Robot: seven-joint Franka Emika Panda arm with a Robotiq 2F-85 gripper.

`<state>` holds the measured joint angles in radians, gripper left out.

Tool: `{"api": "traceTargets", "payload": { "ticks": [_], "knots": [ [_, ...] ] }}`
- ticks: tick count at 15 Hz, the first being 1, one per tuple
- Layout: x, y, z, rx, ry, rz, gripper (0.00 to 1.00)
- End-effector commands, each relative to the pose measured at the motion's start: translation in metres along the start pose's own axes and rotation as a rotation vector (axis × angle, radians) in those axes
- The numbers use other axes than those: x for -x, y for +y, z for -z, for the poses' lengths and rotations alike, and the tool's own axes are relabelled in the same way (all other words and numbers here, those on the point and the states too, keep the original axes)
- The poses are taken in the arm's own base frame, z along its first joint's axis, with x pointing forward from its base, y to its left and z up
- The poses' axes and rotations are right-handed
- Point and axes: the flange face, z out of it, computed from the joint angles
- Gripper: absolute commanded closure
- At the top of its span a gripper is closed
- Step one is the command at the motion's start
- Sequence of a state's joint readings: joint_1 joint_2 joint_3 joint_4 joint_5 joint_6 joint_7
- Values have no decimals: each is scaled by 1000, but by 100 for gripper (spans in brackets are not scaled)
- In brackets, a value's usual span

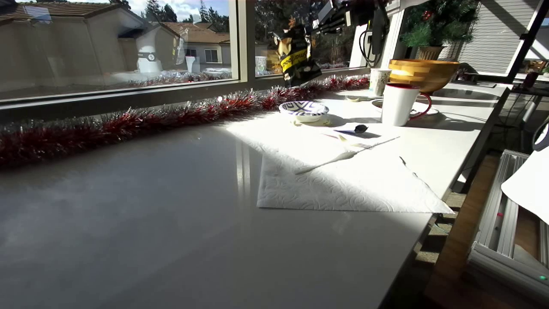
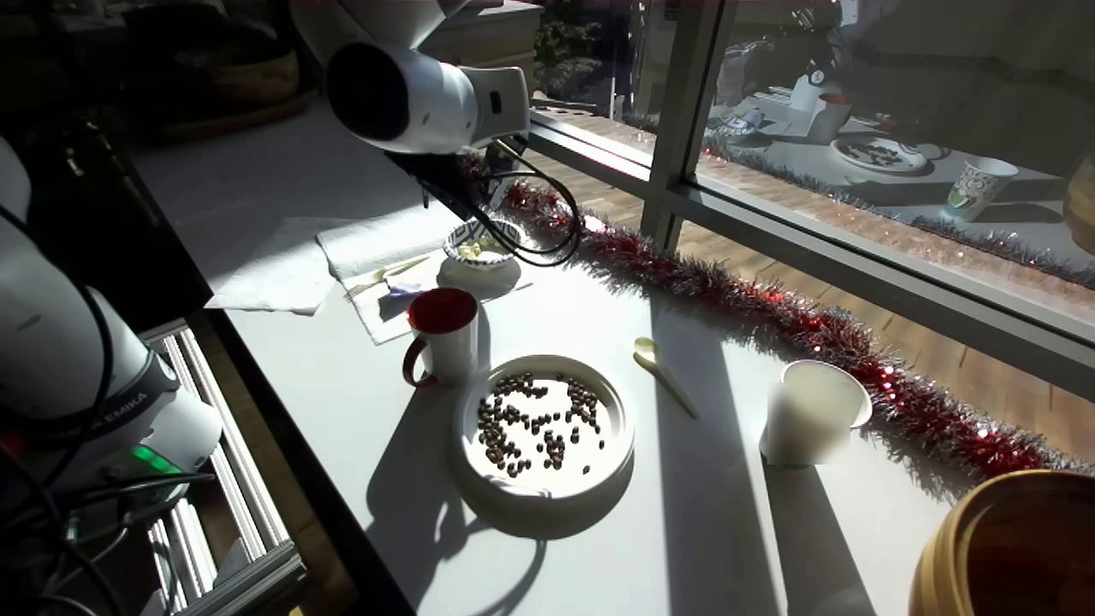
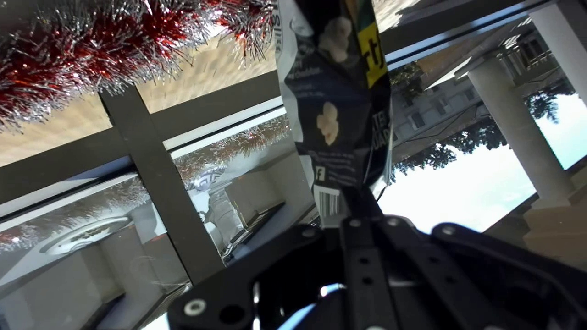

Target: Pour the contents from the black packet onto the white plate

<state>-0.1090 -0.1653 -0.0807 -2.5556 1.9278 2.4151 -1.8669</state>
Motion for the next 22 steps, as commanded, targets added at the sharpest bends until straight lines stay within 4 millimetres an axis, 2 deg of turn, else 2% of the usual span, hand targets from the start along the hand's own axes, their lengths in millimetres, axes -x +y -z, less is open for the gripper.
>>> {"api": "traceTargets", "payload": {
  "ticks": [1, 3, 4, 5, 9, 10, 11, 13, 14, 15, 16, 22],
  "knots": [
    [2, 10, 9, 25, -28, 29, 100],
    [6, 5, 14, -74, -50, 7, 100],
    [3, 14, 15, 9, -43, 40, 100],
    [4, 13, 17, -44, -49, 15, 100],
    [1, 18, 20, -5, -21, 26, 100],
    [1, 16, 20, -40, -23, 8, 100],
    [-1, 21, 21, 33, -11, 36, 100],
    [0, 18, 22, -25, -22, 5, 100],
    [-1, 24, 22, 48, -11, 33, 100],
    [1, 22, 23, -22, -30, -10, 100],
    [0, 25, 25, 12, -24, -23, 100],
    [-13, 32, 39, -71, 16, -252, 100]
  ]
}}
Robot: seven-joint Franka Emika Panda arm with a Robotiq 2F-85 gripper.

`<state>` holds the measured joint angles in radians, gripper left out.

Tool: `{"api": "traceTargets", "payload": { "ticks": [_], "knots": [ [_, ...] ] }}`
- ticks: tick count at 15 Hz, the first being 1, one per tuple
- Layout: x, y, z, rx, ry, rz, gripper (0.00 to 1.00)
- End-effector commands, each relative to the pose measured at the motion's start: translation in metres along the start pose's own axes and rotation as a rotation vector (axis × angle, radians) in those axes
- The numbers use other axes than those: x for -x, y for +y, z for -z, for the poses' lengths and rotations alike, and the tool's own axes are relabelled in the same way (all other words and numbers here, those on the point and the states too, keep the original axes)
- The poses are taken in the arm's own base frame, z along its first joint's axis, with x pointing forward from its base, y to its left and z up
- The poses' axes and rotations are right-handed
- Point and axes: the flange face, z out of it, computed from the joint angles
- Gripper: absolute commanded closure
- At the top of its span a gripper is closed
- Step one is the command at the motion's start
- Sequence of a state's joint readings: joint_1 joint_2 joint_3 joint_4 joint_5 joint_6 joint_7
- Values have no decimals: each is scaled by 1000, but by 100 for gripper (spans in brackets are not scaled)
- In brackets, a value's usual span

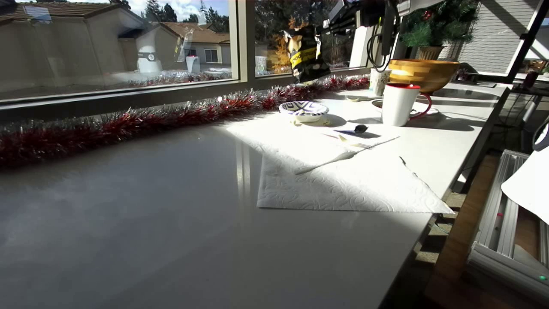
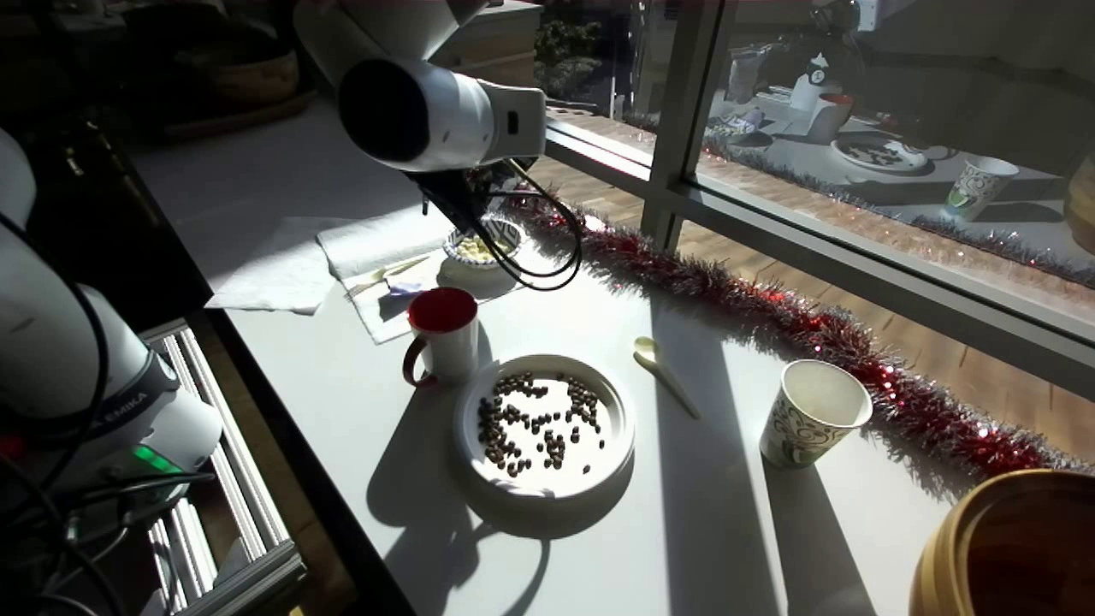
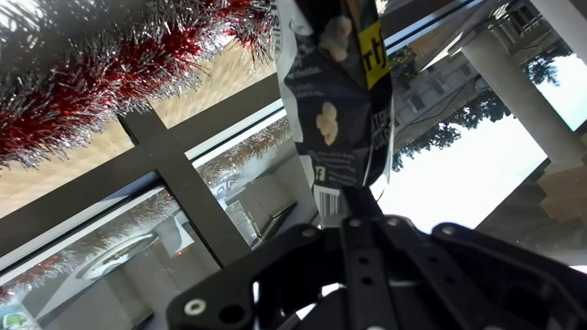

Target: Pour the contents from the black packet onto the white plate

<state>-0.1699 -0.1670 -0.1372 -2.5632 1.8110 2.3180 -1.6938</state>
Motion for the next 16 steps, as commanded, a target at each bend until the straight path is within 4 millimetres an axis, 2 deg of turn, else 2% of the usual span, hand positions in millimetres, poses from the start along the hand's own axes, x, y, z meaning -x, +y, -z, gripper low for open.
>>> {"api": "traceTargets", "payload": {
  "ticks": [1, 5, 9, 16],
  "knots": [
    [-11, 5, 16, -61, 21, -166, 100],
    [-13, 26, 33, -112, 19, -391, 100],
    [-16, 44, 48, -253, 17, -563, 100],
    [-19, 69, 63, -407, 39, -911, 100]
  ]
}}
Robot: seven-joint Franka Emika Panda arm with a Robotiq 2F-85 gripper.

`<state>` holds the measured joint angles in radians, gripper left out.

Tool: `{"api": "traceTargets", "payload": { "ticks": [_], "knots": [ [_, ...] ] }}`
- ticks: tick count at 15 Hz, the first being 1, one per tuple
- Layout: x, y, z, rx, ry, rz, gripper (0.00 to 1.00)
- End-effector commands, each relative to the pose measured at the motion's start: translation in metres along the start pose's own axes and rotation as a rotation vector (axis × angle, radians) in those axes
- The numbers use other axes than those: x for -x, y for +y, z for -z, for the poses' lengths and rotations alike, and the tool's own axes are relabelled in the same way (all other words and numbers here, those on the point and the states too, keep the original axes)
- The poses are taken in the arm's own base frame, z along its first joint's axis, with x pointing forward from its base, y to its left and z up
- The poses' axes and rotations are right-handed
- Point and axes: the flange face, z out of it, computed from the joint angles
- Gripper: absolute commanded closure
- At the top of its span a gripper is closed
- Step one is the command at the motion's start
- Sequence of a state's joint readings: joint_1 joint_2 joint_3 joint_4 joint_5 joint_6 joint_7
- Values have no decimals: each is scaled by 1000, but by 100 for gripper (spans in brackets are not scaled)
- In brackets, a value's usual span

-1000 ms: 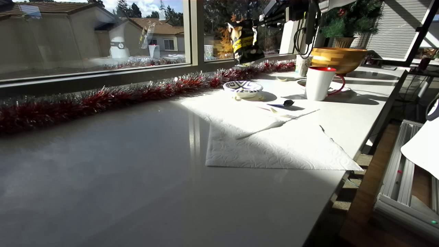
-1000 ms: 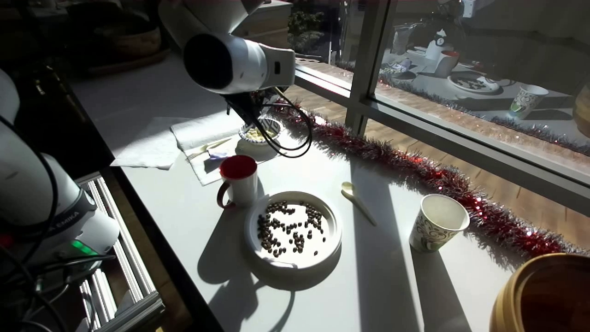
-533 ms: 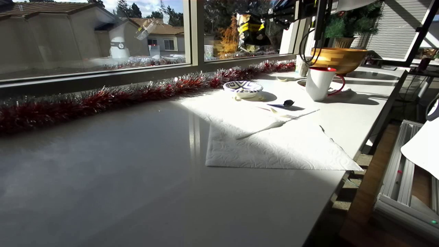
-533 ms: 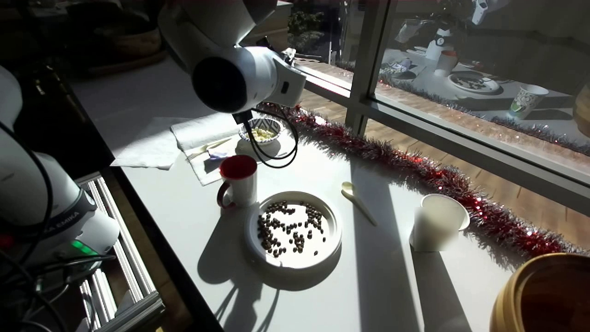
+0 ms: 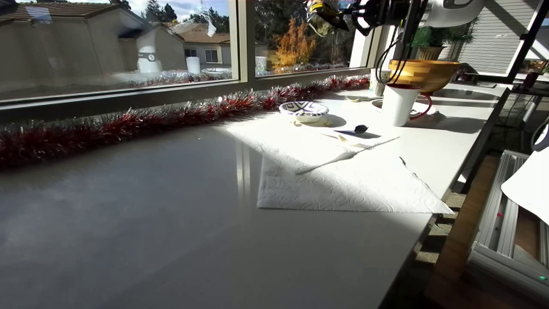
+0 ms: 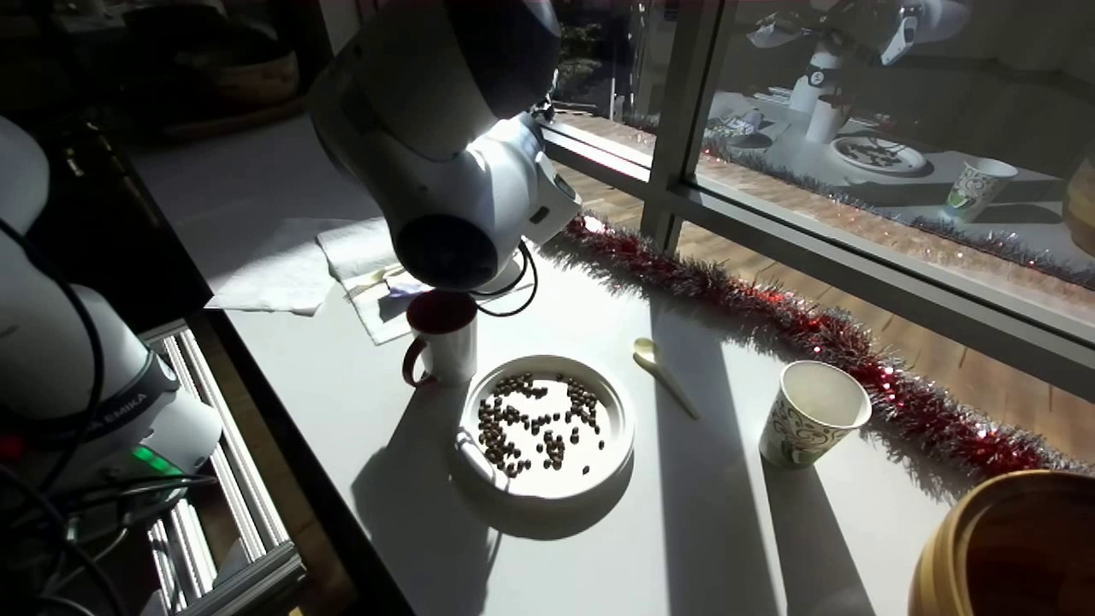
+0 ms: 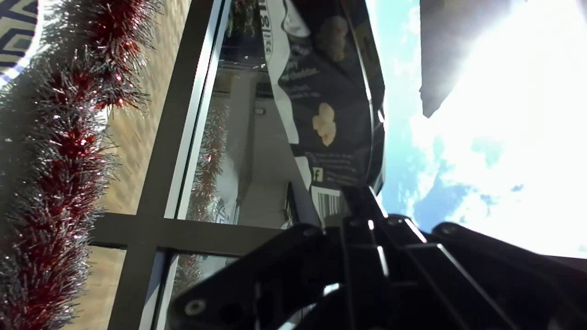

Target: Pour the contents from the black packet onto the white plate

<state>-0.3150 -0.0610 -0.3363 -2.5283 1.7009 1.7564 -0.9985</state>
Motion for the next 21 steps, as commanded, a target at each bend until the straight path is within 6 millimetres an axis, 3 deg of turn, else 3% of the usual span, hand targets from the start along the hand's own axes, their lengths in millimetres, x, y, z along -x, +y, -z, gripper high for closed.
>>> {"api": "traceTargets", "payload": {
  "ticks": [1, 2, 3, 8, 13, 18, 21],
  "knots": [
    [-14, 1, 5, -64, -15, -184, 100],
    [-15, 0, 4, -84, -25, -218, 100],
    [-7, 1, 4, -43, -12, -141, 99],
    [-11, 3, 4, -60, -24, -196, 100],
    [-11, -2, -10, -60, -62, -500, 100],
    [-33, 1, -10, -81, -123, -756, 100],
    [-49, 23, -10, -92, -108, -918, 100]
  ]
}}
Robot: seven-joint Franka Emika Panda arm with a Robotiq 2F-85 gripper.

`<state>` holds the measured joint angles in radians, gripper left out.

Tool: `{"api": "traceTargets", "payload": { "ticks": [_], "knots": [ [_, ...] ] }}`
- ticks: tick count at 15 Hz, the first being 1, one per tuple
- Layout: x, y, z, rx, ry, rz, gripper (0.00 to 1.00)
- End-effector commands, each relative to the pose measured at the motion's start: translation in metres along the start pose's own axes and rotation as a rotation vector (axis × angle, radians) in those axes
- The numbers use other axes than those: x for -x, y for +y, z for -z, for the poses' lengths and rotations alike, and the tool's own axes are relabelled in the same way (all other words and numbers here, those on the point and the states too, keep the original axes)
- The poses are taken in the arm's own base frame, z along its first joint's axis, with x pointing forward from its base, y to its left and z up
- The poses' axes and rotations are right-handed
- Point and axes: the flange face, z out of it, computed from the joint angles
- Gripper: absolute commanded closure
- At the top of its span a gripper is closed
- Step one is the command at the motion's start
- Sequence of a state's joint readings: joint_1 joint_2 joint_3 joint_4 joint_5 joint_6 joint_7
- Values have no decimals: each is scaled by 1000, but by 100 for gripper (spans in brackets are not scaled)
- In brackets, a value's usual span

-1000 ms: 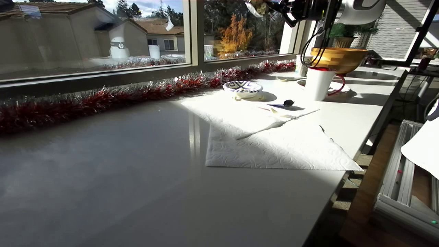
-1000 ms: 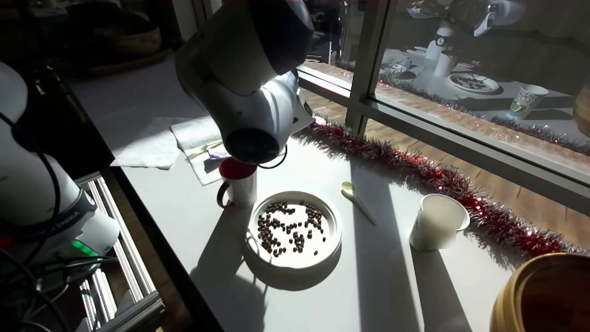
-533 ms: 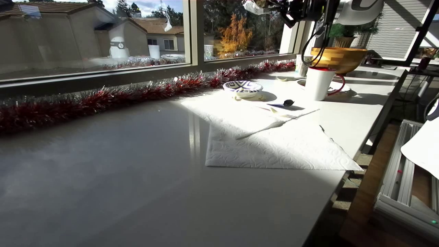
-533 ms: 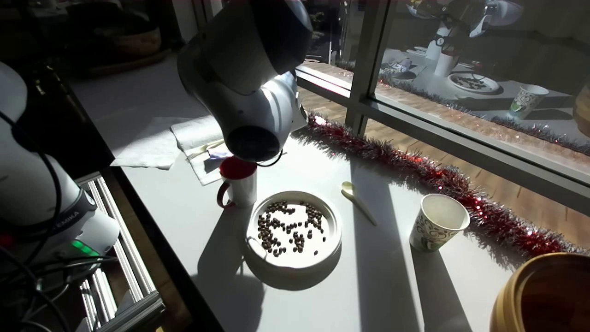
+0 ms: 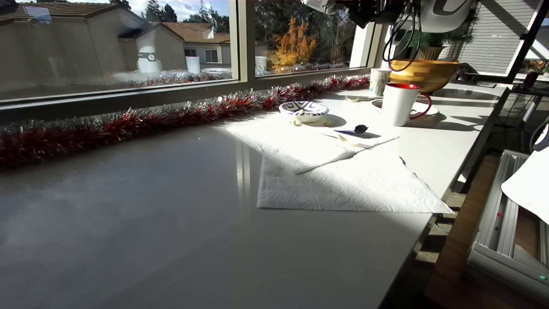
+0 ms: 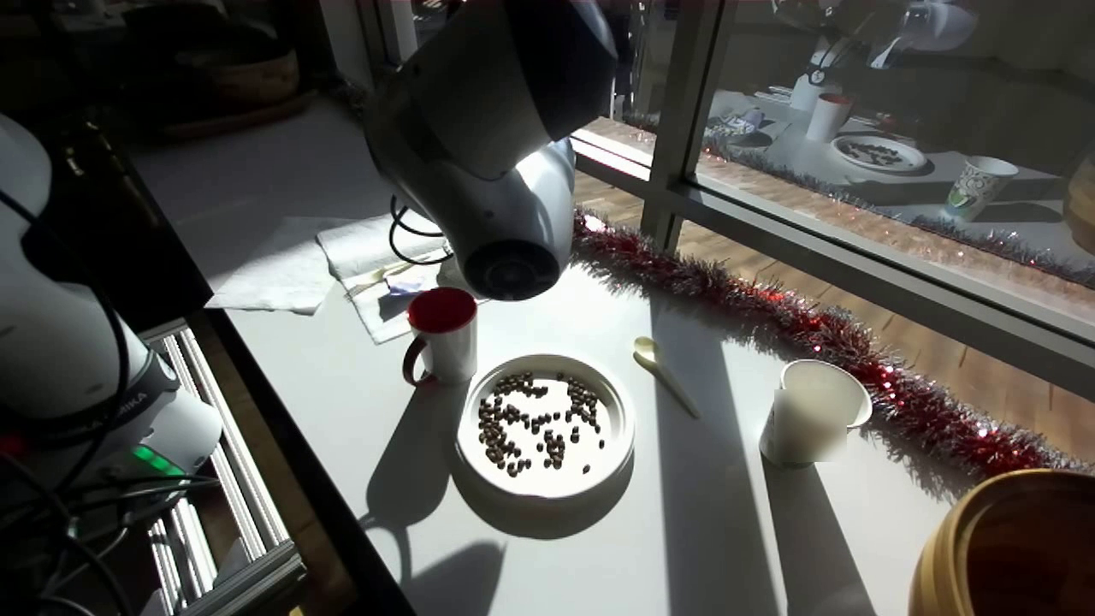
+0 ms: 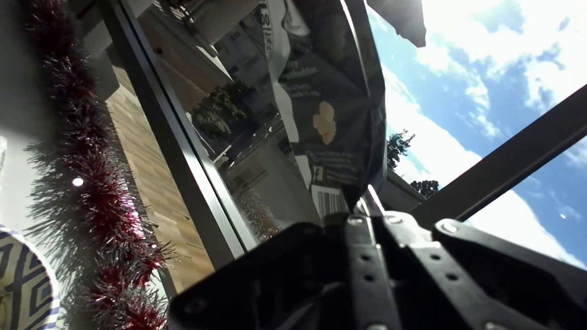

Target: Pour the contents from the black packet onto the white plate

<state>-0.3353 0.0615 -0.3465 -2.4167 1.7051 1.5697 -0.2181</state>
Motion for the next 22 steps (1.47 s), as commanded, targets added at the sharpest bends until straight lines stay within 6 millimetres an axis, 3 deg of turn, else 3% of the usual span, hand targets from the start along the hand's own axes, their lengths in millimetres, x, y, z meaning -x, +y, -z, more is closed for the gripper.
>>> {"api": "traceTargets", "payload": {
  "ticks": [1, 2, 3, 4, 5, 7, 15, 22],
  "knots": [
    [-37, 3, 4, -10, -45, -191, 100],
    [-49, 7, 5, -27, 21, -247, 100],
    [-51, 7, 6, -14, -50, -295, 100],
    [-64, 12, 8, -38, 54, -342, 100],
    [-67, 13, 8, -29, 6, -407, 100],
    [-79, 15, 12, -62, 80, -488, 100],
    [-115, 22, 48, 44, 343, -357, 100],
    [-135, 37, 61, 317, 403, -207, 100]
  ]
}}
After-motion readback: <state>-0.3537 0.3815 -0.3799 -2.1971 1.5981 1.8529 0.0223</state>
